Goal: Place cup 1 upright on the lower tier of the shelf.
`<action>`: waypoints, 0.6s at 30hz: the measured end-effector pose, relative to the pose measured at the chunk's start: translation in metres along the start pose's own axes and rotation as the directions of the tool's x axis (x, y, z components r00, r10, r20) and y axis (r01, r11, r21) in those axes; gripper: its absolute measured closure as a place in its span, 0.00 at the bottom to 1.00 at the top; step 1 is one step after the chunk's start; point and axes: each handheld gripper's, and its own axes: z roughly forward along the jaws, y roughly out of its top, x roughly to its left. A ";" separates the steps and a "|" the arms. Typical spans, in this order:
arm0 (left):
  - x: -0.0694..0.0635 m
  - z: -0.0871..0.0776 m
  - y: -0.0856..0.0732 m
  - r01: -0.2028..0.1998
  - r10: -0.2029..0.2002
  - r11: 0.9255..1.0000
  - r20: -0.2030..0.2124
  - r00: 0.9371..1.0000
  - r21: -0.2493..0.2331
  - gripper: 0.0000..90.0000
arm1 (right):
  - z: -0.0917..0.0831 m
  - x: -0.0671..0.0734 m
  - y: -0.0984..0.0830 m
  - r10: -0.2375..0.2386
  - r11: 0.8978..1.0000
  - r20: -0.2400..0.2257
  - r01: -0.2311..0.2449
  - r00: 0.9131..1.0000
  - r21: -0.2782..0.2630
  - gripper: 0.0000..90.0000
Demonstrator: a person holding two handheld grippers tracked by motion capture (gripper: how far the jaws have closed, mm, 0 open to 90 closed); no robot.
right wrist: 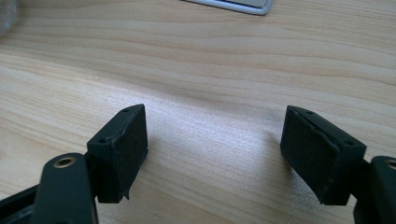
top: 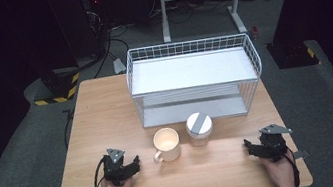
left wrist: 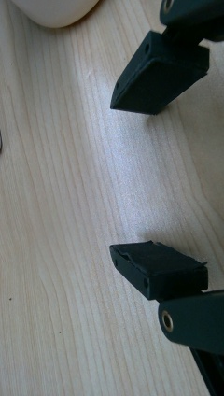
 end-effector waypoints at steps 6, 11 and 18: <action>0.000 0.000 0.000 -0.001 0.001 1.000 0.001 1.000 0.001 0.28 | 0.000 0.003 -0.001 -0.009 1.000 -0.013 0.009 1.000 0.011 0.18; 0.000 0.000 0.000 -0.001 0.001 1.000 0.001 1.000 0.001 0.28 | -0.002 0.002 -0.002 0.001 1.000 -0.034 -0.001 0.999 -0.002 0.17; 0.000 0.000 0.000 0.000 0.000 1.000 0.001 1.000 0.001 0.28 | -0.006 0.009 -0.004 -0.013 1.000 -0.057 0.011 0.998 -0.027 0.17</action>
